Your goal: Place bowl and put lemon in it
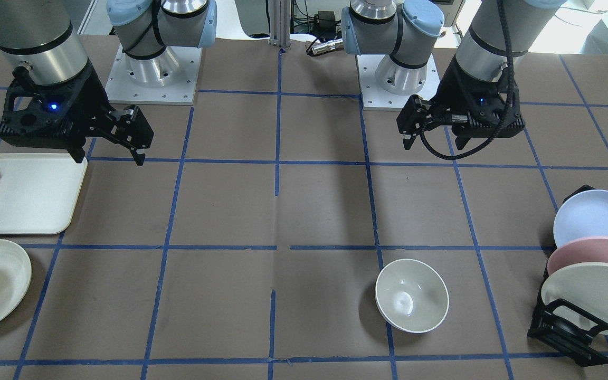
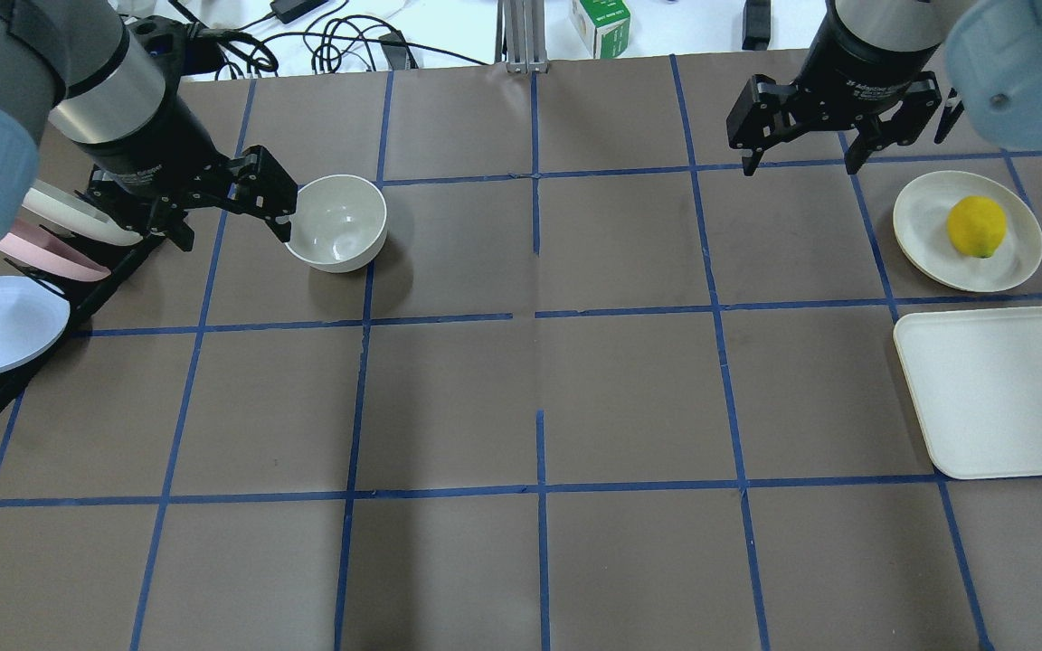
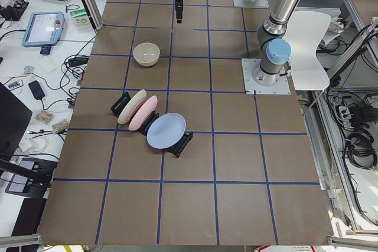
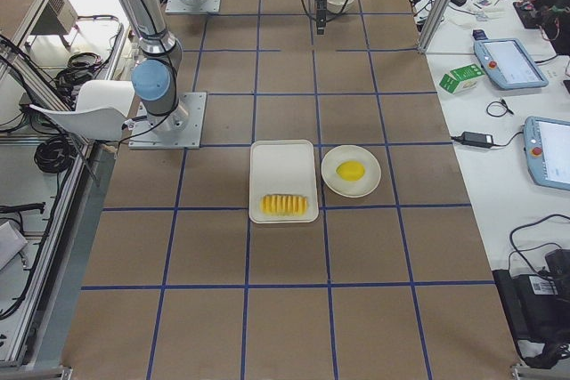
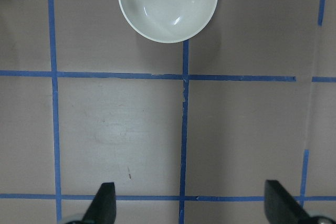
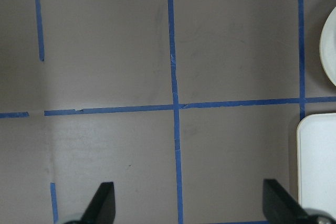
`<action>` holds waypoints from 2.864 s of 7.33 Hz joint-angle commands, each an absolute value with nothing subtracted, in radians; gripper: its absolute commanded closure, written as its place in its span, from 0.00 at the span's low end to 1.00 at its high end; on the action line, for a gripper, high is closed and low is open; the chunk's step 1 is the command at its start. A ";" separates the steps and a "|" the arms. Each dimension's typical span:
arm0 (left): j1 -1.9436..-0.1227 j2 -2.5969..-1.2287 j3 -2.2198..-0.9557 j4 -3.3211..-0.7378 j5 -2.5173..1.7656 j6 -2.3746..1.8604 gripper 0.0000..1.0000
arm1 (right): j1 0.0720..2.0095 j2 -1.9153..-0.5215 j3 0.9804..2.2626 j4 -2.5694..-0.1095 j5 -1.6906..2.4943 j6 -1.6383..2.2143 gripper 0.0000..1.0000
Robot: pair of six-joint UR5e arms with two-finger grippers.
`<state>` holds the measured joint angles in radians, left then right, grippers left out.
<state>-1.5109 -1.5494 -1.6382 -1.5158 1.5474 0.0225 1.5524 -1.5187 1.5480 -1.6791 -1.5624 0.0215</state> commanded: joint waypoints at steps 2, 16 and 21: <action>-1.506 -1.557 -1.635 -1.514 1.537 0.023 0.00 | 1.552 -1.525 1.552 -1.678 -1.563 0.021 0.00; -1.403 -1.800 -1.611 -1.217 1.537 0.031 0.00 | 1.083 -1.241 1.555 -1.918 -1.566 -0.641 0.00; -1.367 -2.060 -1.614 -0.984 1.532 0.051 0.00 | 1.037 -0.994 1.555 -2.171 -1.580 -0.712 0.01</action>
